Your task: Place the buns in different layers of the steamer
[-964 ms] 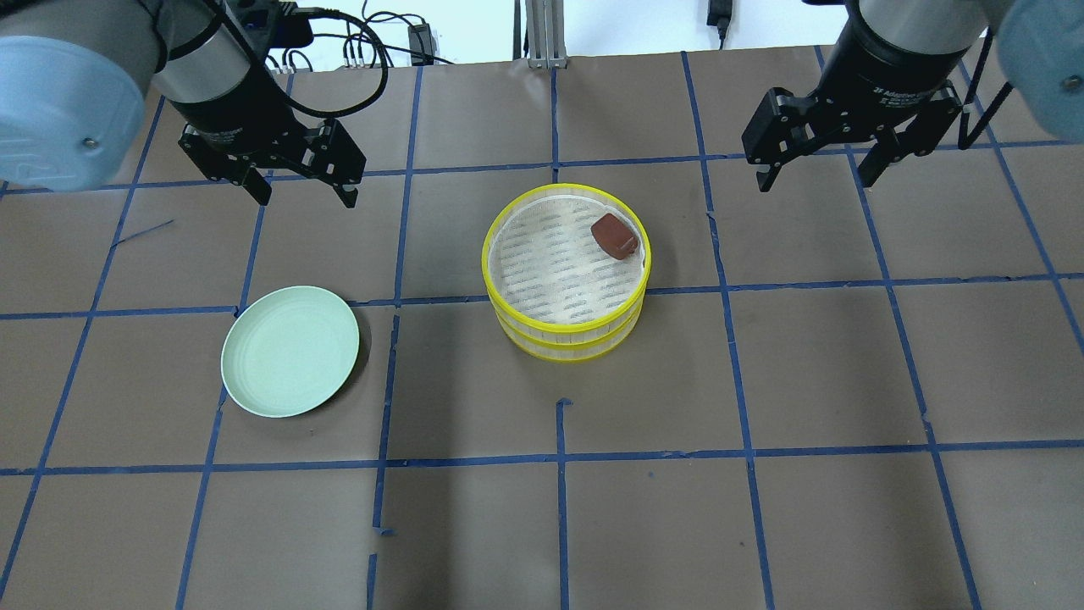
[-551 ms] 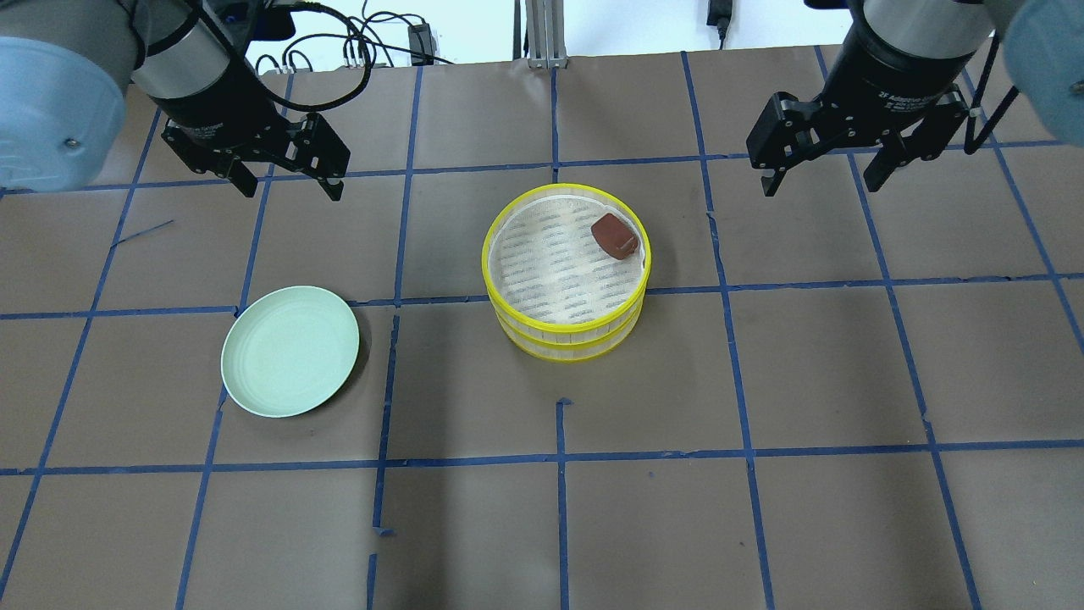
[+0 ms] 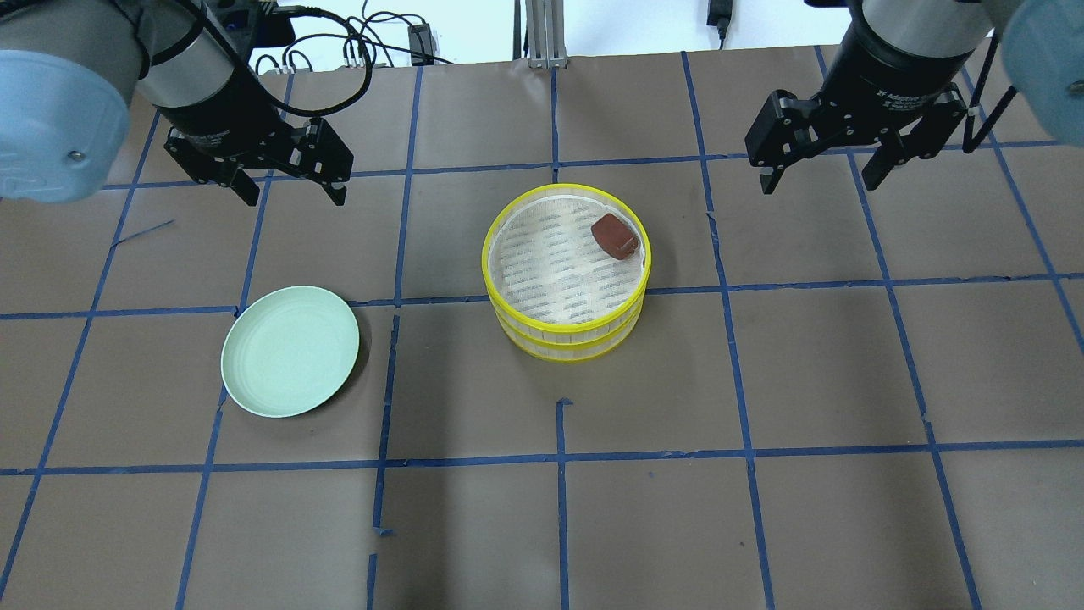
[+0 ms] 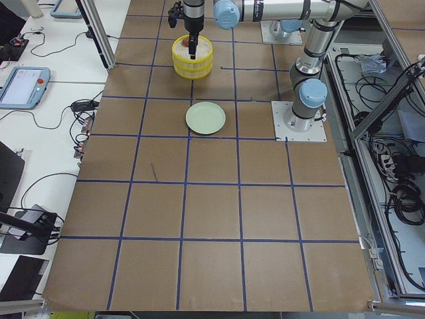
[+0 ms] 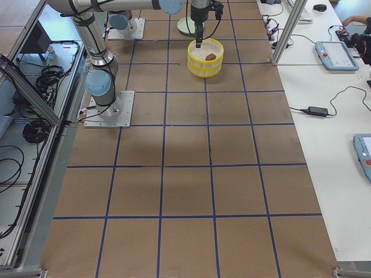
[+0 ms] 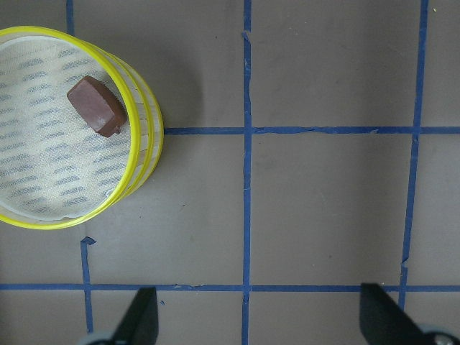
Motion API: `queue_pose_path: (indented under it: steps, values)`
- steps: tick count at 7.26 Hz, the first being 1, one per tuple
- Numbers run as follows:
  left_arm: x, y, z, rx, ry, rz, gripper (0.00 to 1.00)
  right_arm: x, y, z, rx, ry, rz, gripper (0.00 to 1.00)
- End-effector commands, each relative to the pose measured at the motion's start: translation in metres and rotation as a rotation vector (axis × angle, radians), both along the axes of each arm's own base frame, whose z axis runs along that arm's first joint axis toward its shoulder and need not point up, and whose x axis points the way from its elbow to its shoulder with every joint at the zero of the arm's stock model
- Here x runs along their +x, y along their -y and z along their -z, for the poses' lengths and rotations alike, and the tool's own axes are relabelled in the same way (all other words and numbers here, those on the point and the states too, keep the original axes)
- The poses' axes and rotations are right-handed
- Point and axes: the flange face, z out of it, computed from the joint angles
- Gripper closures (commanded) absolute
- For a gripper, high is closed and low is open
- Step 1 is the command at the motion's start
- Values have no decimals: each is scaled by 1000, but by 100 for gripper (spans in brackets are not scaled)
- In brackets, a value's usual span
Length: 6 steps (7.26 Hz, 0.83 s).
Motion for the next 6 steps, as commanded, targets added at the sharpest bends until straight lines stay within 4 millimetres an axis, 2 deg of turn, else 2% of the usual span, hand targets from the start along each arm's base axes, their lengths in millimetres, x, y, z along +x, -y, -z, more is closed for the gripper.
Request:
queue_pose_path:
  steps: [1, 6]
  values:
    - [0, -1, 0, 2, 0, -38, 0, 1, 0, 1, -1, 7, 0, 0]
    - [-1, -1, 3, 6, -5, -29, 0, 0, 0, 3, 3, 4, -1, 0]
